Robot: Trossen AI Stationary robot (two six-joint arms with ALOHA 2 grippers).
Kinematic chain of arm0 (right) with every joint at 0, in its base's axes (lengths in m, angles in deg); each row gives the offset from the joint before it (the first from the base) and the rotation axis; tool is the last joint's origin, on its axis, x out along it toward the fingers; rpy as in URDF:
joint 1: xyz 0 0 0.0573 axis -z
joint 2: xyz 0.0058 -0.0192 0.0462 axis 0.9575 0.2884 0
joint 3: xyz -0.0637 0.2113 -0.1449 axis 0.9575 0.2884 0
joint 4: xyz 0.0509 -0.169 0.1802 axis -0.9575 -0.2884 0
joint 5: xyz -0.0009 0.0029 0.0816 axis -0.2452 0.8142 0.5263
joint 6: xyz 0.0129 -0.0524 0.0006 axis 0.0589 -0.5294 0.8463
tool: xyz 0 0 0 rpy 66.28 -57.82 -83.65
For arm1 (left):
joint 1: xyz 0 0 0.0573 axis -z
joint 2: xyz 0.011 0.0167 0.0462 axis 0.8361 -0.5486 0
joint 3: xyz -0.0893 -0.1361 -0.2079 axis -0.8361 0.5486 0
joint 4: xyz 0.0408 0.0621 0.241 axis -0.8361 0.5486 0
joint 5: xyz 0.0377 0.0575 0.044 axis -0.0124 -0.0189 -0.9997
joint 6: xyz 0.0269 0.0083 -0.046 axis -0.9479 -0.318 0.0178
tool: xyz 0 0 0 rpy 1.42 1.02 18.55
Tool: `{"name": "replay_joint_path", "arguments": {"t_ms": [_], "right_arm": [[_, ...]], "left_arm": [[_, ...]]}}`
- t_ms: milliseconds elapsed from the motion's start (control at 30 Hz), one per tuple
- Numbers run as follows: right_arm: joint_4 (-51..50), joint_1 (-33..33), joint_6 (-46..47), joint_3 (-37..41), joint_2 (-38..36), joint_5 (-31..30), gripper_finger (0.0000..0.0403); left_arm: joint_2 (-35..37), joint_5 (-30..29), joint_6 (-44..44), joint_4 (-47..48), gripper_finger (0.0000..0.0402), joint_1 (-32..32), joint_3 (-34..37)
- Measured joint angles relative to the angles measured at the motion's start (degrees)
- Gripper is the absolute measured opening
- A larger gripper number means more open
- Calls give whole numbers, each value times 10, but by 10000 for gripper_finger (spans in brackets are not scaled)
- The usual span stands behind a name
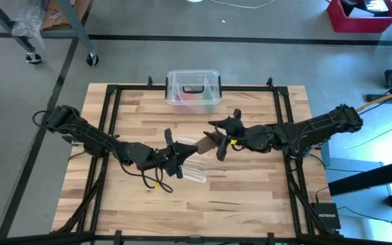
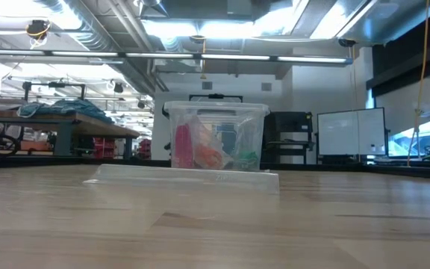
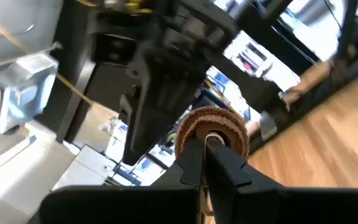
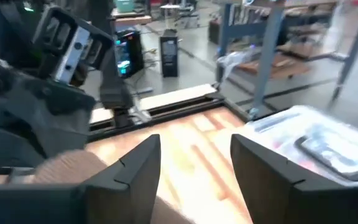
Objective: Roll bandage
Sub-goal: Roll the brown bandage, then open the transparent zip bag
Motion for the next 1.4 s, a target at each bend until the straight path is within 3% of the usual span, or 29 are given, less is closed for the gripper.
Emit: {"name": "replay_joint_path", "arguments": {"t_ms": [400, 633, 800, 1033, 1233, 1400], "right_arm": [[-92, 2, 89, 0, 30, 96, 198], [-165, 2, 96, -14, 5, 209, 198], [-250, 1, 80, -57, -34, 210, 198], [-333, -18, 83, -51, -58, 198, 198], [-296, -40, 120, 62, -57, 133, 198], [-191, -37, 141, 184, -57, 123, 198]], "left_arm": [[0, 5, -132, 78, 0, 0, 0], [0, 5, -170, 87, 1, 6, 0], [0, 2, -169, 80, 1, 9, 0], [0, 2, -154, 81, 1, 7, 0], [0, 2, -101, 87, 1, 7, 0], [0, 2, -27, 103, 1, -4, 0]]}}
